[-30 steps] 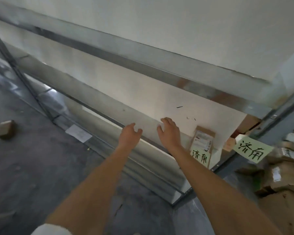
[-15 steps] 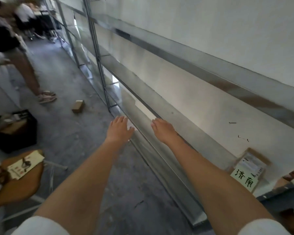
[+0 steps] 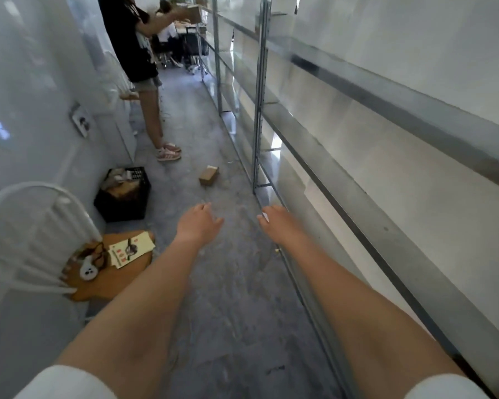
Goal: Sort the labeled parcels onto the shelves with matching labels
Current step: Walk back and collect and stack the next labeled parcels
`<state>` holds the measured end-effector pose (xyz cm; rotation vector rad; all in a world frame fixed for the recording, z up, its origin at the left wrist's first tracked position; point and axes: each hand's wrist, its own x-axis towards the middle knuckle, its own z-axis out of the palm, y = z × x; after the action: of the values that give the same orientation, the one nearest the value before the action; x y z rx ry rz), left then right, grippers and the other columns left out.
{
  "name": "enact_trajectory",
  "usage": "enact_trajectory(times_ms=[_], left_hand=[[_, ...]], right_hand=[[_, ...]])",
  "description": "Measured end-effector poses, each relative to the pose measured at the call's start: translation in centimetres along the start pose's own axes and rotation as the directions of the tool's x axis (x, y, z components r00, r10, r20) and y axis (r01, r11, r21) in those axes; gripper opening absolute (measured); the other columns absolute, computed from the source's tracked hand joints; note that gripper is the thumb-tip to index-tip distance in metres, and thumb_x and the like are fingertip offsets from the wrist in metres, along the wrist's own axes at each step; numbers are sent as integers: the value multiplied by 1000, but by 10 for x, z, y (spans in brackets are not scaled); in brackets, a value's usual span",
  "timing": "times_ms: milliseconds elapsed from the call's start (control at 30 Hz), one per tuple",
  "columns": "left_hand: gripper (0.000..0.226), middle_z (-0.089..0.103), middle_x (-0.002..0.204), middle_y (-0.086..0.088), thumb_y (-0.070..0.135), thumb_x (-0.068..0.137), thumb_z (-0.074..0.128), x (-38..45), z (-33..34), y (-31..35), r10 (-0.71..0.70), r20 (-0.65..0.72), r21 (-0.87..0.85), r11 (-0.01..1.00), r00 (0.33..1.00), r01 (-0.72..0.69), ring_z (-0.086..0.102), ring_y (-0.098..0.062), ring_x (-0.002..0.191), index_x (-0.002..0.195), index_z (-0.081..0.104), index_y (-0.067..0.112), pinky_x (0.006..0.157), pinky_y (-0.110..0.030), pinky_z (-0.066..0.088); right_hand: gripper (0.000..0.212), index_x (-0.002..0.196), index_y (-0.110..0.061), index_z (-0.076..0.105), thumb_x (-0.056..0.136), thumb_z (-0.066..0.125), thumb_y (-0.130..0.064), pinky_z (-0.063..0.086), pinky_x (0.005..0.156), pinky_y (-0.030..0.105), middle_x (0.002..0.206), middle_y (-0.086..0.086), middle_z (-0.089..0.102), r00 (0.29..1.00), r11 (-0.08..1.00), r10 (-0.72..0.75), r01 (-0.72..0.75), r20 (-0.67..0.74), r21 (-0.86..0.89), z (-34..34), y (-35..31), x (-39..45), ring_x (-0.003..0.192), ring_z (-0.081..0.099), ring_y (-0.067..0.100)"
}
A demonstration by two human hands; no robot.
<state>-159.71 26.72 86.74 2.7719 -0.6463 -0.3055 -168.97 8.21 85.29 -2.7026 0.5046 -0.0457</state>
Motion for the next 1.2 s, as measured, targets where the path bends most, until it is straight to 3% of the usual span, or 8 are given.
enact_trajectory(times_ms=[133, 433, 600, 900, 1200], left_hand=[[53, 47, 143, -14, 40, 99, 41, 19, -20, -26, -53, -34, 15, 998, 998, 53, 43, -32, 131, 140, 44, 7, 101, -43, 41], [53, 48, 139, -13, 41, 98, 40, 77, -38, -46, -75, -78, 1, 997, 994, 75, 44, -31, 128, 137, 48, 5, 100, -44, 42], [53, 49, 138, -13, 41, 98, 41, 127, -33, -41, -97, -100, 4, 995, 990, 98, 45, -31, 126, 136, 48, 6, 99, -43, 43], [51, 51, 136, -15, 40, 98, 40, 220, -38, -15, -139, -108, -26, 990, 984, 137, 46, -33, 125, 134, 49, 5, 98, -44, 42], [51, 50, 136, -15, 40, 99, 41, 287, -50, -35, -157, -79, -20, 988, 984, 155, 45, -32, 127, 136, 48, 6, 100, -44, 43]], right_hand=[[38, 101, 6, 64, 101, 42, -24, 44, 79, 37, 111, 25, 63, 999, 1000, -8, 8, -31, 21, 0, -29, 33, 102, 61, 38], [37, 101, 4, 66, 101, 43, -26, 50, 83, 42, 108, 22, 62, 994, 994, -105, 104, 26, 25, 6, -53, 106, 98, 61, 37], [35, 95, 2, 64, 100, 44, -26, 43, 74, 36, 105, 21, 62, 991, 992, -123, 121, 50, 30, 4, -41, 158, 95, 61, 35], [36, 102, 3, 63, 102, 43, -28, 47, 82, 39, 110, 20, 61, 985, 987, -160, 161, 63, -8, -16, -14, 258, 100, 60, 35], [35, 93, 0, 63, 101, 43, -27, 51, 82, 44, 103, 22, 64, 972, 976, -213, 215, 101, -15, -3, -35, 339, 96, 60, 37]])
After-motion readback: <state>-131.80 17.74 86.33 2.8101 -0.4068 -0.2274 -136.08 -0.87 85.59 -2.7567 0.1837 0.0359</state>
